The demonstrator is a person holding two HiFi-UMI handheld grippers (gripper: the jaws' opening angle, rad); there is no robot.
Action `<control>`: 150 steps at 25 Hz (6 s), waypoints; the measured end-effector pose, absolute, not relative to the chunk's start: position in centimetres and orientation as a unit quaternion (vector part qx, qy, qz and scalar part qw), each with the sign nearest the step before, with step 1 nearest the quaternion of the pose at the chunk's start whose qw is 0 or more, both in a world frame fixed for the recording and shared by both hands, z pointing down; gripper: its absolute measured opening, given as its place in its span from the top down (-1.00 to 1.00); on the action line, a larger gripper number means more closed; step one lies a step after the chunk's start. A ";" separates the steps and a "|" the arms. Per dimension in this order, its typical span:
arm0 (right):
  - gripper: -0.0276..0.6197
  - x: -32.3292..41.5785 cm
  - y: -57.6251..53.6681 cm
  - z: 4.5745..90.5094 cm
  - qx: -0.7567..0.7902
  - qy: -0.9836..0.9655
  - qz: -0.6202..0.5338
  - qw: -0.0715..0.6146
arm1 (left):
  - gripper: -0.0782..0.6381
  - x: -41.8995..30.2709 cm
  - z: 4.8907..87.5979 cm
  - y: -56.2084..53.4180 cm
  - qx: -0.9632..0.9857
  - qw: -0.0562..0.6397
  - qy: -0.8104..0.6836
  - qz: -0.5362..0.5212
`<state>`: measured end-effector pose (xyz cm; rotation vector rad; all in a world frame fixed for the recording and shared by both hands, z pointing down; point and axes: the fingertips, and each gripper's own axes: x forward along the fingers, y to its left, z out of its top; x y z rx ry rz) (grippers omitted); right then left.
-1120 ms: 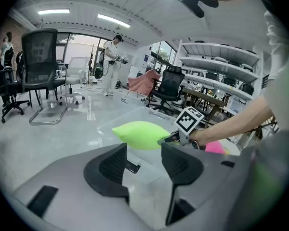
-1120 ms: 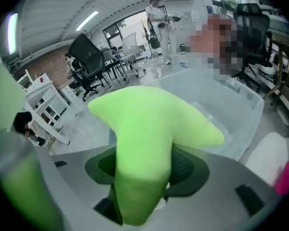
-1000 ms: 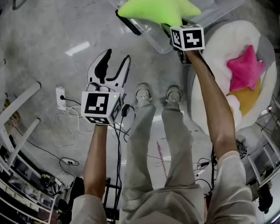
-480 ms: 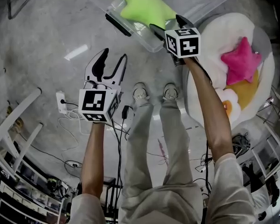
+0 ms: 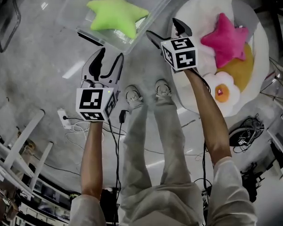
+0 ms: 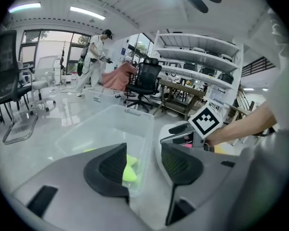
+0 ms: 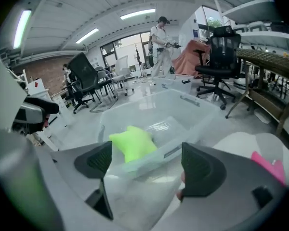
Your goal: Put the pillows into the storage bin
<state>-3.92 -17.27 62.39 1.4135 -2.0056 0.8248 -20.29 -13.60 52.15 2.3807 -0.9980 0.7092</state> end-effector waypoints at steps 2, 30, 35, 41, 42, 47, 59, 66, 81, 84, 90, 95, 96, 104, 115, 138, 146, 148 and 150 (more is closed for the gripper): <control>-0.47 -0.8 -15.8 62.3 0.544 -0.732 0.312 0.266 | 0.16 -17.7 52.2 -12.9 0.872 0.227 -0.346 0.262; -0.50 31.1 10.4 70.6 0.710 -0.503 0.431 0.238 | 0.16 12.9 57.4 -1.2 0.924 0.189 -0.108 0.314; -0.59 32.3 11.3 75.1 0.698 -0.490 0.455 0.254 | 0.16 15.1 60.2 -0.6 0.924 0.197 -0.095 0.314; -0.59 33.6 12.6 80.5 0.679 -0.477 0.480 0.285 | 0.16 16.2 63.5 -0.2 0.924 0.199 -0.080 0.316; -0.59 33.7 12.6 81.2 0.676 -0.476 0.482 0.290 | 0.16 16.2 63.9 -0.3 0.924 0.198 -0.078 0.317; -0.59 34.6 11.6 83.9 0.665 -0.476 0.488 0.307 | 0.16 15.8 65.7 -0.9 0.923 0.198 -0.080 0.321; -0.63 37.4 9.6 87.3 0.654 -0.458 0.529 0.286 | 0.16 15.3 68.4 -2.2 0.923 0.207 -0.095 0.309; -0.10 36.9 8.6 85.9 0.648 -0.457 0.528 0.303 | 0.16 15.2 67.7 -2.7 0.922 0.206 -0.099 0.314; 0.06 35.3 7.6 73.8 0.664 -0.477 0.487 0.309 | 0.16 15.6 56.4 -5.4 0.930 0.189 -0.129 0.286; 0.06 34.2 7.0 71.2 0.659 -0.493 0.477 0.309 | 0.16 14.7 54.2 -6.1 0.929 0.188 -0.142 0.286; 0.06 32.2 2.9 66.1 0.664 -0.528 0.452 0.276 | 0.16 12.2 50.6 -8.6 0.928 0.177 -0.174 0.276; 0.07 29.5 -2.8 62.1 0.657 -0.566 0.424 0.260 | 0.16 8.5 48.3 -11.4 0.924 0.175 -0.212 0.266; 0.07 28.8 -4.2 61.4 0.654 -0.575 0.417 0.259 | 0.16 7.7 47.9 -12.1 0.923 0.174 -0.221 0.263; 0.07 20.9 -15.7 57.2 0.619 -0.639 0.371 0.267 | 0.16 -1.0 45.7 -17.2 0.905 0.178 -0.297 0.245; 0.06 5.5 -26.7 58.1 0.542 -0.706 0.344 0.299 | 0.16 -15.0 45.2 -21.7 0.869 0.185 -0.392 0.240; -0.51 -7.1 -26.6 66.0 0.505 -0.709 0.360 0.336 | 0.16 -25.4 48.9 -19.0 0.842 0.213 -0.432 0.243; -0.46 -1.8 -24.4 62.2 0.543 -0.707 0.340 0.300 | 0.16 -19.1 48.6 -17.9 0.869 0.204 -0.376 0.250; -0.46 0.4 -23.0 61.7 0.556 -0.699 0.341 0.295 | 0.16 -17.0 48.3 -17.4 0.876 0.200 -0.360 0.251; -0.46 2.9 -21.4 61.4 0.569 -0.688 0.345 0.289 | 0.16 -14.8 48.1 -16.8 0.883 0.195 -0.345 0.251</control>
